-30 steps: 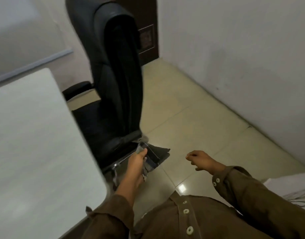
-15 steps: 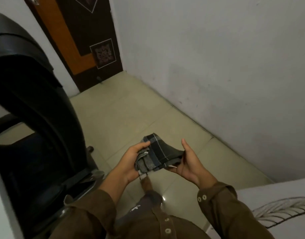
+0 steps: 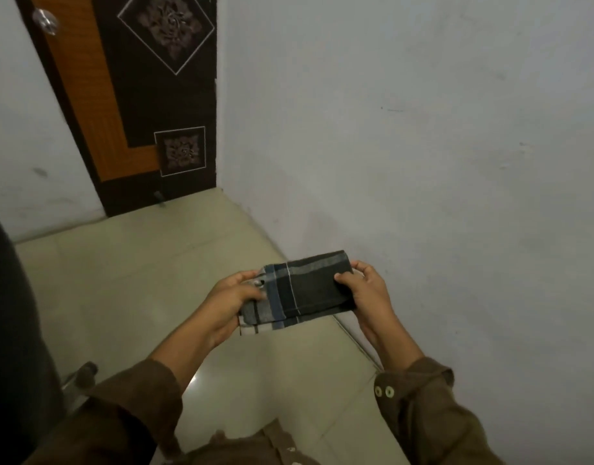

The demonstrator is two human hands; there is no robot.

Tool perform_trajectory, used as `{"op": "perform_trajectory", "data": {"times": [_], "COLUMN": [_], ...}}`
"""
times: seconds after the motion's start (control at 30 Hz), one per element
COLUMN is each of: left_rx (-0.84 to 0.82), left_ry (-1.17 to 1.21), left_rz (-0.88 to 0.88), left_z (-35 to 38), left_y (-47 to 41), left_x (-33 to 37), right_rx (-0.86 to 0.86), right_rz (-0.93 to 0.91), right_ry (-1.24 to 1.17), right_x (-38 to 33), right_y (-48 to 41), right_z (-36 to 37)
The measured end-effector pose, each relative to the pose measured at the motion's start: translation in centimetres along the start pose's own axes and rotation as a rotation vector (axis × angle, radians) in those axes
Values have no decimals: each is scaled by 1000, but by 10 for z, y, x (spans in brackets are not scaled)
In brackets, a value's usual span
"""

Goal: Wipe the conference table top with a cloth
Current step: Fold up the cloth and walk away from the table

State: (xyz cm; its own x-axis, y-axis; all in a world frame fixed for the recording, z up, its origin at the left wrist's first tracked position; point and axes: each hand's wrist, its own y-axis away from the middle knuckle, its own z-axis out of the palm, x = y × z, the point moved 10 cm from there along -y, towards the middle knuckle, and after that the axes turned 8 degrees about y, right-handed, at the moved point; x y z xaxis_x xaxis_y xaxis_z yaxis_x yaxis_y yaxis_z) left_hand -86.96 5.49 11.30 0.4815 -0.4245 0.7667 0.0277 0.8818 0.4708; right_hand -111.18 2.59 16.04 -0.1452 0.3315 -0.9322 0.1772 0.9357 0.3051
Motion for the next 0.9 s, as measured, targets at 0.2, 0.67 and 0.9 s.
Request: {"op": "perform_trajectory", "data": {"times": [0.2, 0.67, 0.9], "left_rx": [279, 678, 934], "left_ry": [80, 176, 212], "left_rz": [107, 273, 410], "left_z": [-44, -147, -196], "left_y": [-59, -193, -245], "left_x": [76, 214, 297], "right_rx": [-201, -332, -601], "right_rz": [-1, -277, -577], "right_ry": [121, 339, 444], "right_x": [-58, -139, -214], "right_y": [-74, -266, -291], "right_z": [77, 323, 474]}}
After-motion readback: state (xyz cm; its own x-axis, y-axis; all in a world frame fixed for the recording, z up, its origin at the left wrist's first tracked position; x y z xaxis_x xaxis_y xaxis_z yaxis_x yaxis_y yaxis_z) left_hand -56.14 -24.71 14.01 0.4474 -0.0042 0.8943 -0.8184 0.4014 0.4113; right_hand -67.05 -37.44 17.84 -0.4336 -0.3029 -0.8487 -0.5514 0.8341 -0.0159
